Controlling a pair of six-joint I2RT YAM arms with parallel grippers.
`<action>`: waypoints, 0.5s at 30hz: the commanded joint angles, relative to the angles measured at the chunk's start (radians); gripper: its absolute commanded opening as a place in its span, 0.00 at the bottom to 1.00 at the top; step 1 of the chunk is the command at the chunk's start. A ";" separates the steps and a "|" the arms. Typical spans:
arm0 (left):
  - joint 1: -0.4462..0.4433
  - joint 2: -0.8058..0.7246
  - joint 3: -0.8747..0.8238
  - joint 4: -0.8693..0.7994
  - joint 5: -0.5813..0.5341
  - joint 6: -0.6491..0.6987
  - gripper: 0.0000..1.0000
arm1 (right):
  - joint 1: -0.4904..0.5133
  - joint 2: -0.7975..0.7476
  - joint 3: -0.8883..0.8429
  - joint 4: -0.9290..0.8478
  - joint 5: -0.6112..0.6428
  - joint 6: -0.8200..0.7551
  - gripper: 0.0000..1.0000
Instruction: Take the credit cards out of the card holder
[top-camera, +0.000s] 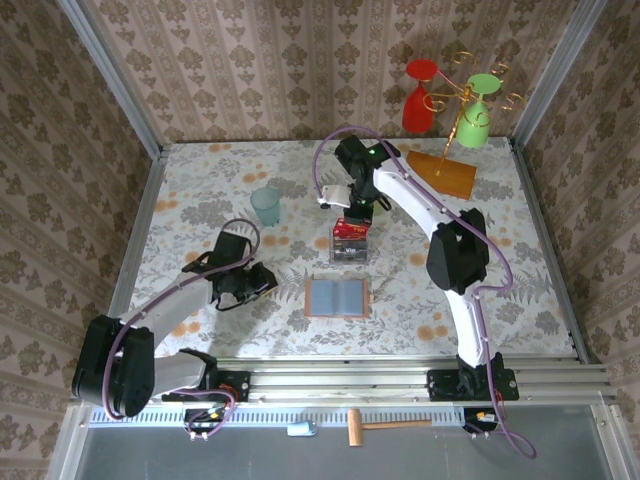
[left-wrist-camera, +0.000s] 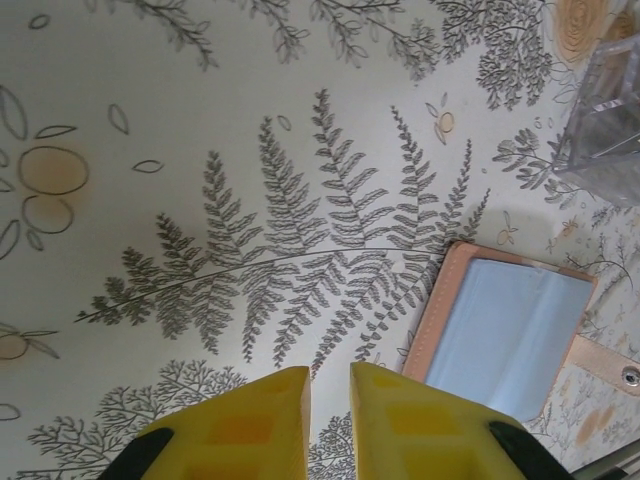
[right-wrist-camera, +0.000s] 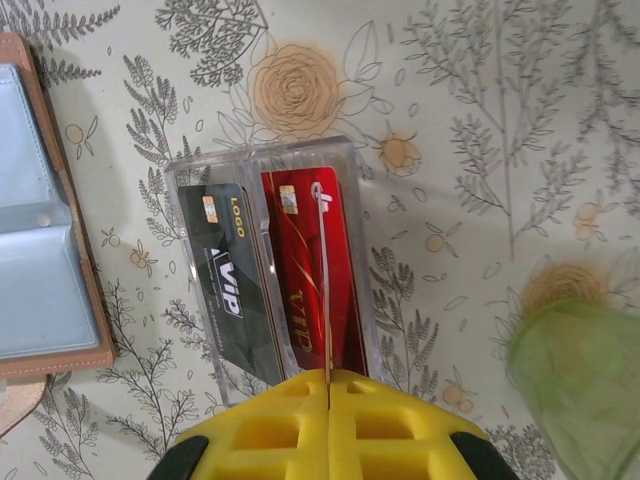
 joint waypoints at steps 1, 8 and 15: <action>0.017 -0.021 -0.015 -0.033 0.005 0.029 0.19 | 0.006 0.042 0.037 -0.064 -0.006 -0.029 0.00; 0.042 -0.028 -0.030 -0.039 -0.017 0.054 0.30 | 0.002 0.027 0.024 -0.037 0.027 0.013 0.24; 0.101 -0.025 -0.011 -0.068 -0.147 0.175 0.70 | -0.036 -0.221 -0.294 0.246 0.033 0.145 0.53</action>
